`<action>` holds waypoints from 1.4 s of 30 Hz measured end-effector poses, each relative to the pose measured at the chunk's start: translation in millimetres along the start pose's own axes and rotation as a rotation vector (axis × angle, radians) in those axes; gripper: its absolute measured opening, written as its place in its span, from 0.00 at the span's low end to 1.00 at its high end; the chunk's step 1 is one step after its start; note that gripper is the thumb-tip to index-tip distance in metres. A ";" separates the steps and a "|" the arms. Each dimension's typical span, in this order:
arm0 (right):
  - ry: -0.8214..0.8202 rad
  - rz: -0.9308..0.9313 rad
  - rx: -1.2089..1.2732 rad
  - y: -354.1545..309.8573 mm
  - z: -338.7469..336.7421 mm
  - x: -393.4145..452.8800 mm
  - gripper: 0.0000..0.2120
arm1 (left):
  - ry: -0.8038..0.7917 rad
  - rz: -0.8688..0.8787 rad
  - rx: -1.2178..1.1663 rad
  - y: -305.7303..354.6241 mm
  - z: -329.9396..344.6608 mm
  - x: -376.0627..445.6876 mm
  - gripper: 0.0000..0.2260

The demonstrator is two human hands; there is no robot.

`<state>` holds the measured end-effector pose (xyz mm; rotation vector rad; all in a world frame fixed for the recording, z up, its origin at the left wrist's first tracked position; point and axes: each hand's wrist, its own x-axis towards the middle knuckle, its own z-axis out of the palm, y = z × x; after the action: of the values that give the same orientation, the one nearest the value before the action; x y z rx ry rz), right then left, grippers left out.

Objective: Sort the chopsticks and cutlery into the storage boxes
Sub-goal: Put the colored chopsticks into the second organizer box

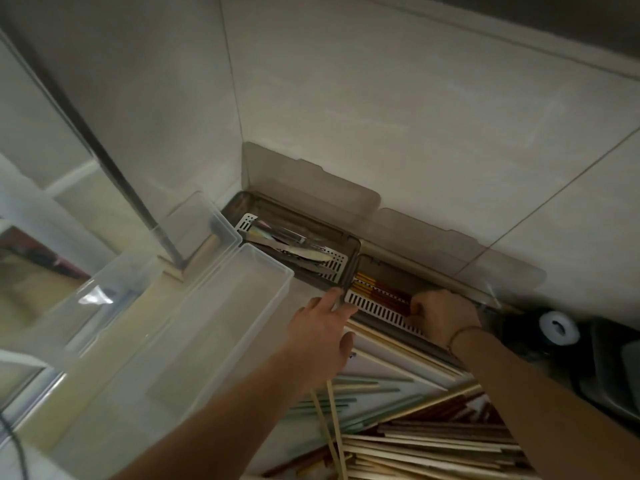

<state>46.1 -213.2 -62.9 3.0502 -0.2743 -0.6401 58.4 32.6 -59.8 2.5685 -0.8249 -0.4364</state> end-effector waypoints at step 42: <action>0.411 -0.253 0.223 -116.3 112.9 -185.3 0.09 | 0.016 0.100 0.197 -55.8 21.1 -186.5 0.06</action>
<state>-146.4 -63.9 -98.3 3.3598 0.0536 0.0317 -68.2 181.4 -72.8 2.6893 -1.0323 -0.3174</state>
